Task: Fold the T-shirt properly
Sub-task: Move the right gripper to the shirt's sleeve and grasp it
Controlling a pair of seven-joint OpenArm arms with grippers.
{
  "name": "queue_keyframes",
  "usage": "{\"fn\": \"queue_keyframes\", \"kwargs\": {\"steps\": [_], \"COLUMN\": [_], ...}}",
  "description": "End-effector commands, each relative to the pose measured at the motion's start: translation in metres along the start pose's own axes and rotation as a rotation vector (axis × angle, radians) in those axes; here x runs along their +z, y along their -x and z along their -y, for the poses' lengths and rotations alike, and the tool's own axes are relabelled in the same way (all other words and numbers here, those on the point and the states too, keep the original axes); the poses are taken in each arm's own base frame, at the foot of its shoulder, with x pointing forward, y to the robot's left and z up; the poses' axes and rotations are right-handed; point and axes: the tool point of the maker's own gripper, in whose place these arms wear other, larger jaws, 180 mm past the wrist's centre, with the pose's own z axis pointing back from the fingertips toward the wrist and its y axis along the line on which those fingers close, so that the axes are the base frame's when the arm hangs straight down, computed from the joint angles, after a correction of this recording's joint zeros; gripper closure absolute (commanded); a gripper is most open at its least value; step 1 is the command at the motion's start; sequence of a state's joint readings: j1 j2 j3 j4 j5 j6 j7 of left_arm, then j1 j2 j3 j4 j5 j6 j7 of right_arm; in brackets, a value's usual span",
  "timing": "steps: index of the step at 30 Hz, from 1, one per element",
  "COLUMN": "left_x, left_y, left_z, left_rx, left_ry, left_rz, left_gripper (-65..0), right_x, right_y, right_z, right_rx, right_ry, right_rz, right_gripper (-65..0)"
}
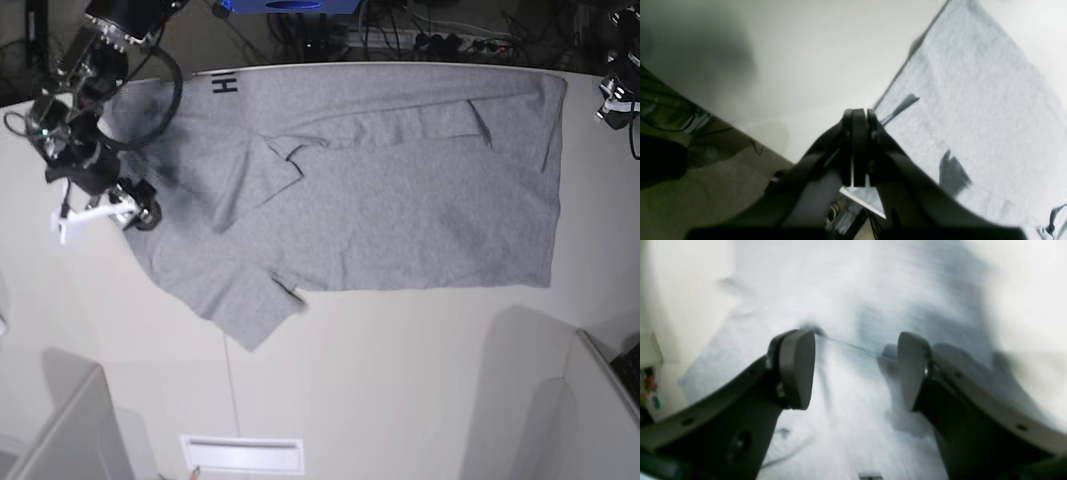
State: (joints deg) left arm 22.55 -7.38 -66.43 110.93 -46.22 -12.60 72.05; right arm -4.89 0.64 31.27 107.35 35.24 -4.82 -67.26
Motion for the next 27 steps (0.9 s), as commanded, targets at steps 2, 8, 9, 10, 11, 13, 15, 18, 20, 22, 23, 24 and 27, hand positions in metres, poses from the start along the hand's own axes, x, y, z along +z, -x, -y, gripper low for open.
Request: {"fn": "queue_keyframes", "kwargs": {"steps": [2,8,9,10,11,13,15,18,20,22,23,24,27], "left_x": [-0.001,-0.007,-0.007,-0.007,-0.007,-0.008,-0.007,-0.004,-0.004,-0.004,-0.004,-0.004,-0.004], "left_y": [-0.009,-0.005,-0.005,-0.006,-0.008,-0.007,-0.007,-0.002,-0.001,-0.001,-0.001,-0.001,0.0], "left_z": [0.011,0.021,0.022,0.023,0.025,0.023,0.021,0.016,0.015,0.016,0.016,0.016,0.014], "left_rx": [-0.033,-0.043,-0.043,-0.042,-0.041,-0.039,-0.038,-0.04,-0.041,-0.042,-0.042,-0.042,-0.043], "left_ry": [0.031,0.058,0.06,0.063,0.066,0.061,0.056,0.041,0.039,0.042,0.041,0.041,0.036], "left_rz": [0.022,0.006,0.006,0.012,0.018,0.014,0.014,0.0,-0.004,-0.004,-0.004,-0.004,-0.005], "left_gripper": [0.0,0.0,0.0,0.0,0.0,0.0,0.0,0.0,0.0,0.0,0.0,0.0,0.0], "right_x": [-0.013,-0.058,-0.065,-0.072,-0.079,-0.095,-0.111,-0.126,-0.133,-0.138,-0.14,-0.142,-0.144], "right_y": [-0.028,-0.083,-0.091,-0.099,-0.105,-0.118,-0.122,-0.122,-0.126,-0.128,-0.127,-0.126,-0.119], "right_z": [-0.009,-0.024,-0.031,-0.033,-0.035,-0.044,-0.051,-0.046,-0.042,-0.038,-0.033,-0.031,-0.023], "right_rx": [0.031,0.127,0.157,0.188,0.22,0.304,0.375,0.389,0.374,0.358,0.351,0.351,0.375], "right_ry": [-0.018,-0.012,-0.012,0.0,0.012,0.023,0.012,0.011,0.012,0.018,0.023,0.024,0.059], "right_rz": [0.035,0.051,0.056,0.055,0.052,0.044,0.015,-0.032,-0.034,-0.031,-0.038,-0.042,-0.066], "right_gripper": [-35.7,-35.9,-35.9,-36.0,-36.0,-36.2,-36.2,-36.2,-36.2,-36.2,-36.2,-36.2,-36.2]}}
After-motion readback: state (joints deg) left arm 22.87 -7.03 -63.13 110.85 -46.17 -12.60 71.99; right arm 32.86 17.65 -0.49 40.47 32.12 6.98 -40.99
